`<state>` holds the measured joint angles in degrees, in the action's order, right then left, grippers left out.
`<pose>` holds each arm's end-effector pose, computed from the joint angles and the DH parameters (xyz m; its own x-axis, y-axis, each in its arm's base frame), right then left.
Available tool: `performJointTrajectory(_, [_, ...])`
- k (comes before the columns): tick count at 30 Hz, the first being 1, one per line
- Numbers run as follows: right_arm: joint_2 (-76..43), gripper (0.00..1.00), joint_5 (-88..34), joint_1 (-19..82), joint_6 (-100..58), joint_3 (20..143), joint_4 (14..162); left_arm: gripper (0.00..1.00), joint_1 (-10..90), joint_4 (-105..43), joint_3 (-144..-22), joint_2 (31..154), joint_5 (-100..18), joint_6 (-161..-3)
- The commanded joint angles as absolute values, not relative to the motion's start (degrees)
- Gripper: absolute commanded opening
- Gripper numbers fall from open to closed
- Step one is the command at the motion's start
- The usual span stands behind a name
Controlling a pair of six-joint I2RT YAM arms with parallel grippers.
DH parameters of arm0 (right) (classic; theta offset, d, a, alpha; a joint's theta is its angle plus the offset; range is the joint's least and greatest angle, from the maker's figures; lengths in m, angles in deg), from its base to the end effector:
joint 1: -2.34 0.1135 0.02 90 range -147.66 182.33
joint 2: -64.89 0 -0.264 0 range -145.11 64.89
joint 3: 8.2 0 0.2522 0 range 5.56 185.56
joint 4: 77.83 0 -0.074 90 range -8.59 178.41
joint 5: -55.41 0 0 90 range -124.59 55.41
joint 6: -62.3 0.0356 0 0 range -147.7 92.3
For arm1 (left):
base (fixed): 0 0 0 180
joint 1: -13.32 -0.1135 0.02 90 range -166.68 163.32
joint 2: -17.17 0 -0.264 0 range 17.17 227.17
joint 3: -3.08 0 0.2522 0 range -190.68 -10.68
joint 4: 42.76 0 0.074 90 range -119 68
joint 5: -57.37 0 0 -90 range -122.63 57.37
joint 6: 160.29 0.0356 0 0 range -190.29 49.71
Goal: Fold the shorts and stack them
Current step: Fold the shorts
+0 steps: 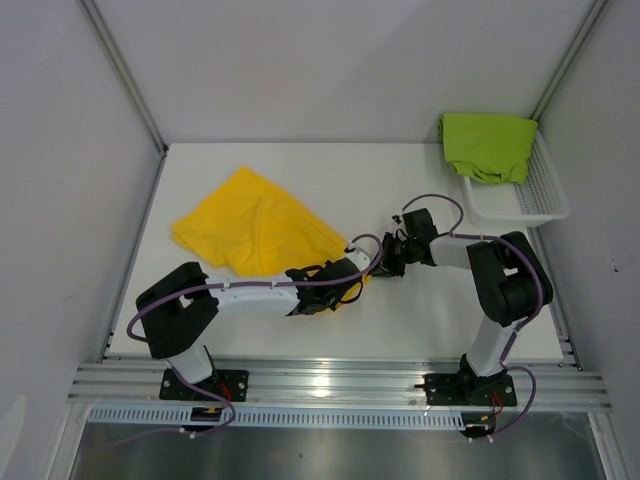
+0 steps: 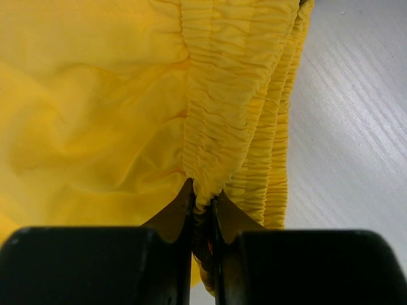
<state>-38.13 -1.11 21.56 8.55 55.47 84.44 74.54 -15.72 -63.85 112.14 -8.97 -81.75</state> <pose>0.3059 0.1275 0.1238 -0.9690 0.1845 -0.1645 0.0190 0.7190 0.6948 0.1697 -0.2793 0.1705 -0.5244 0.5767 -0.6264 0.6000 0.7723 0.2088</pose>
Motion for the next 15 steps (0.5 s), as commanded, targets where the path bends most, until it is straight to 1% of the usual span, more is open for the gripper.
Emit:
performJointTrajectory(1, [-37.5, 0.0, -1.1, 20.9, 8.2, 57.0, 85.7, 0.1, 74.8, -15.7, -62.9, 113.4, -10.2, -81.4])
performJointTrajectory(3, [-37.6, 0.0, -1.0, 20.4, 8.3, 57.1, 85.6, 0.07, 75.2, -14.9, -62.7, 113.0, -10.0, -81.3])
performJointTrajectory(5, [-37.7, 0.0, -1.0, 20.2, 8.6, 57.2, 85.7, 0.0, 75.6, -13.4, -62.9, 112.6, -10.1, -81.2])
performJointTrajectory(15, [-37.9, 0.0, -1.1, 19.0, 9.0, 57.5, 85.3, 0.0, 78.7, -4.5, -64.0, 108.7, -7.2, -81.4])
